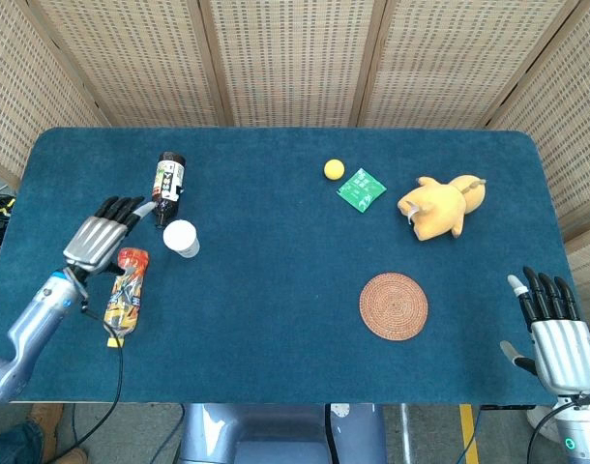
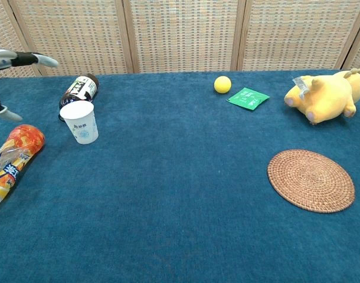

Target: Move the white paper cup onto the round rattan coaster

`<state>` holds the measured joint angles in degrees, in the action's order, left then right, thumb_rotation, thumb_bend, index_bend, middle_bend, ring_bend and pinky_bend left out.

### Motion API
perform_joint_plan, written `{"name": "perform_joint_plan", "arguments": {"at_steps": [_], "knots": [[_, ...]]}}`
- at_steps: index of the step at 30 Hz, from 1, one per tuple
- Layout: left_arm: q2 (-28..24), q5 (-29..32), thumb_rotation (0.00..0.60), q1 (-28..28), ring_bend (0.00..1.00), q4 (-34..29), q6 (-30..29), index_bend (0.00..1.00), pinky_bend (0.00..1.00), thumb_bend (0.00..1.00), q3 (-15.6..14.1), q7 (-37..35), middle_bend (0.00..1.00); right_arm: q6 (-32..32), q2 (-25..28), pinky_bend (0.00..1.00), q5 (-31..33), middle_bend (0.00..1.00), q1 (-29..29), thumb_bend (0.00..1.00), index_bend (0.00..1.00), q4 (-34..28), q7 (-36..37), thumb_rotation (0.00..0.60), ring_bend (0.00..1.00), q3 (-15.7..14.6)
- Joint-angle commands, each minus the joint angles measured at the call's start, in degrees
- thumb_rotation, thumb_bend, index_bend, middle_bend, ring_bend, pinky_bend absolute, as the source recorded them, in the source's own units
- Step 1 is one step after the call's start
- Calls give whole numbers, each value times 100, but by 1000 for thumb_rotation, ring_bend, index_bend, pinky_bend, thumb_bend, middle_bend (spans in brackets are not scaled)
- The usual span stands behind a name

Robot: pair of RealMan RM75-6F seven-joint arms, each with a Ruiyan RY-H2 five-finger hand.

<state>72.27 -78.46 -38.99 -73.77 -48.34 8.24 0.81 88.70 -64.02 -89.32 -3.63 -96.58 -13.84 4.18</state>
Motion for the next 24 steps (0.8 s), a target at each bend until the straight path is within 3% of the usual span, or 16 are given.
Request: {"name": "perform_joint_plan", "arguments": {"at_steps": [1,6,11,19,22,24], "knots": [[599,23,600,-542,0,700,517,0,0,0,167,-54,0,-76,-7,0,84,0,-22,0,82,39,6,600,0,9],[1059,-17,600,-944,10,1289,905,0,51,0,158,-80,19,-110,-19,0,236,0,-16,0,82,111,21,600,0,53],[1315,-2,600,-1172,114,1659,1228,25,163,0,73,60,108,-158,-25,0,370,0,-11,0,83,163,102,600,0,84],[1660,158,600,-1335,385,1999,1512,370,362,0,-1,151,465,-115,-10,0,385,0,8,0,83,204,188,600,0,99],[1695,180,600,-1338,457,2032,1466,464,401,0,-8,193,541,-113,-9,0,383,0,8,0,83,210,206,600,0,99],[1675,197,600,-1336,465,2008,1408,473,404,0,-2,235,549,-117,-9,0,384,0,7,0,83,215,226,600,0,98]]}}
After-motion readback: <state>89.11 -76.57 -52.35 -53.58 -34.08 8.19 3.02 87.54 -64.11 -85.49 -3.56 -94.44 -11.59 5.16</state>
